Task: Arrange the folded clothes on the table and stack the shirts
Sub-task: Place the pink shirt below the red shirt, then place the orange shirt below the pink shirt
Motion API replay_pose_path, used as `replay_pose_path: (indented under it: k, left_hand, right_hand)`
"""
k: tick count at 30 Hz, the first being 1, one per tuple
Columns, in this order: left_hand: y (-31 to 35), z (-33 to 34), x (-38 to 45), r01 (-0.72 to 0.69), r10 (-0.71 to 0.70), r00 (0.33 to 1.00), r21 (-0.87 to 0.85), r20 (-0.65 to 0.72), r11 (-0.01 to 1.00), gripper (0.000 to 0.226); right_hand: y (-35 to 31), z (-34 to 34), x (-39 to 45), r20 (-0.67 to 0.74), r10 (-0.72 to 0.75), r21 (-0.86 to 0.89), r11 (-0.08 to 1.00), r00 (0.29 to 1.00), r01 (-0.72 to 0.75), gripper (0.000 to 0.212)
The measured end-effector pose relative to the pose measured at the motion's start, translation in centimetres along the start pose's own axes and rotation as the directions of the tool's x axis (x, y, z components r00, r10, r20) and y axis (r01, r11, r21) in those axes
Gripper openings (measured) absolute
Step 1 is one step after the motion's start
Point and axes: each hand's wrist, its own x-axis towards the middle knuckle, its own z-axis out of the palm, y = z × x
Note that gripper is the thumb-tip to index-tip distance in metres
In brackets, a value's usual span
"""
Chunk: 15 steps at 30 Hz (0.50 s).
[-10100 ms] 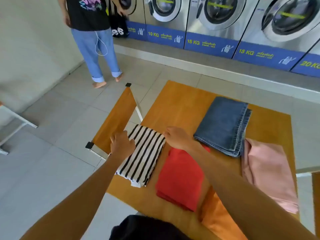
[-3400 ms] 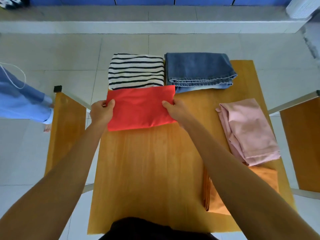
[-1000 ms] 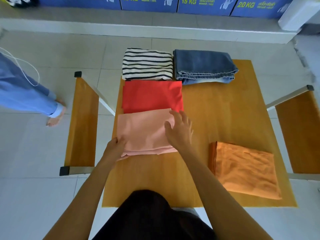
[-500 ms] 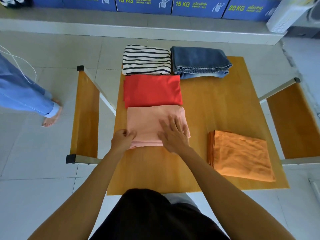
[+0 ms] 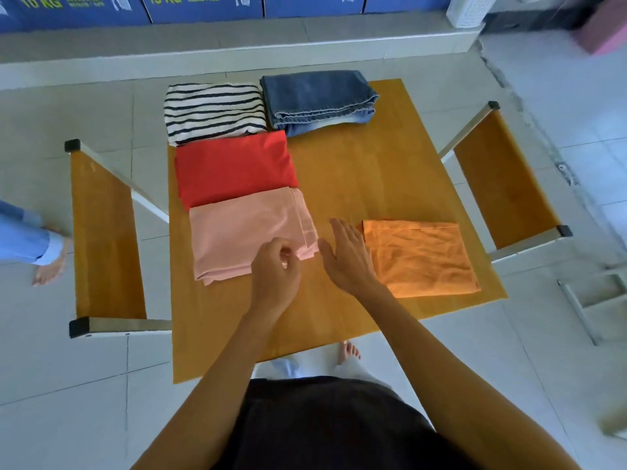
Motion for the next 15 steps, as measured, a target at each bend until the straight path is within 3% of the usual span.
replay_pose_path:
  k: [3,6,9,12,15]
  left_hand:
    - [2.1,4.4,-0.8,-0.007,0.012,0.956,-0.019,0.292,1.0,0.018]
    - [3.9,8.4,-1.1,0.019,-0.046,0.9,0.065,0.433,0.998,0.03]
    - [5.9,11.7,-0.9,0.186,-0.224,0.886,0.13,0.406,0.974,0.041]
    - [7.3,13.9,-0.3,0.339,-0.389,0.876,0.208,0.286,0.917,0.05]
    - [7.9,15.4,-0.1,0.46,-0.51,0.832,0.242,0.219,0.855,0.061]
  right_hand:
    - [4.4,-2.4,-1.0,-0.035,0.079,0.007,0.997,0.996,-0.079,0.058]
    - [8.9,-5.8,-2.1,-0.077,0.216,-0.002,0.976,0.973,-0.217,0.057]
    - [13.0,-9.2,-2.9,-0.127,0.377,-0.002,0.925,0.917,-0.381,0.06]
    - [16.5,-11.5,-3.2,-0.17,0.547,-0.089,0.82,0.82,-0.565,0.065]
    - [19.4,-12.5,-2.7,-0.081,0.653,-0.025,0.754,0.753,-0.656,0.074]
